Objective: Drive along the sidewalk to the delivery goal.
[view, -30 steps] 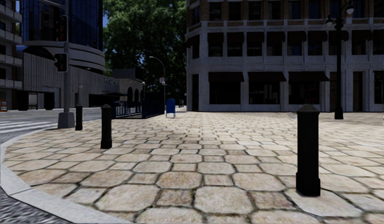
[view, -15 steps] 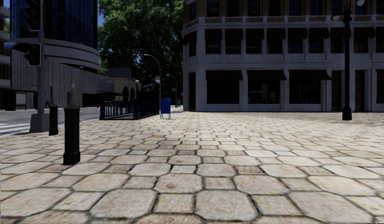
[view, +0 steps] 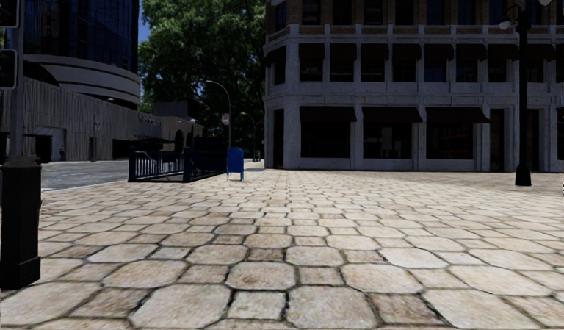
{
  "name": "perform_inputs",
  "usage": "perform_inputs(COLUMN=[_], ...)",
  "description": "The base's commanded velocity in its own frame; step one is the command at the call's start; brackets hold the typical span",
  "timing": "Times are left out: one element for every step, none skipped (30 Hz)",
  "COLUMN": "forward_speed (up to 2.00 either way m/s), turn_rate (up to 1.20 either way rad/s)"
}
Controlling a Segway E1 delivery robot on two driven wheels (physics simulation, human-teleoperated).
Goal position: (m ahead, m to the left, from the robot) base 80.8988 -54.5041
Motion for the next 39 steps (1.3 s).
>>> perform_inputs(forward_speed=[1.77, 1.77, 1.77, 1.77, 1.77, 1.77, 1.79, 1.9, 1.96, 1.98, 1.98, 1.98, 1.98, 1.98, 1.98, 1.98, 1.98, 1.98, 1.98, 1.98, 1.98, 1.98, 1.98, 1.98, 1.98, 1.98, 1.98, 1.98, 1.98, 1.98, 1.98, 1.98, 1.98, 1.98, 1.98, 1.98, 1.98, 1.98, 1.98], turn_rate=[0.0, 0.0, 0.0, 0.0, 0.0, 0.0, 0.0, 0.0, 0.0, 0.0, 0.0, 0.0, 0.0, 0.0, 0.0, 0.0, 0.0, 0.0, 0.0, 0.0, 0.0, 0.0, 0.0, 0.0, 0.0, 0.0, 0.0, 0.0, 0.0, 0.0, 0.0, 0.0, 0.0, 0.0, 0.0, 0.0, 0.0, 0.0, 0.0])
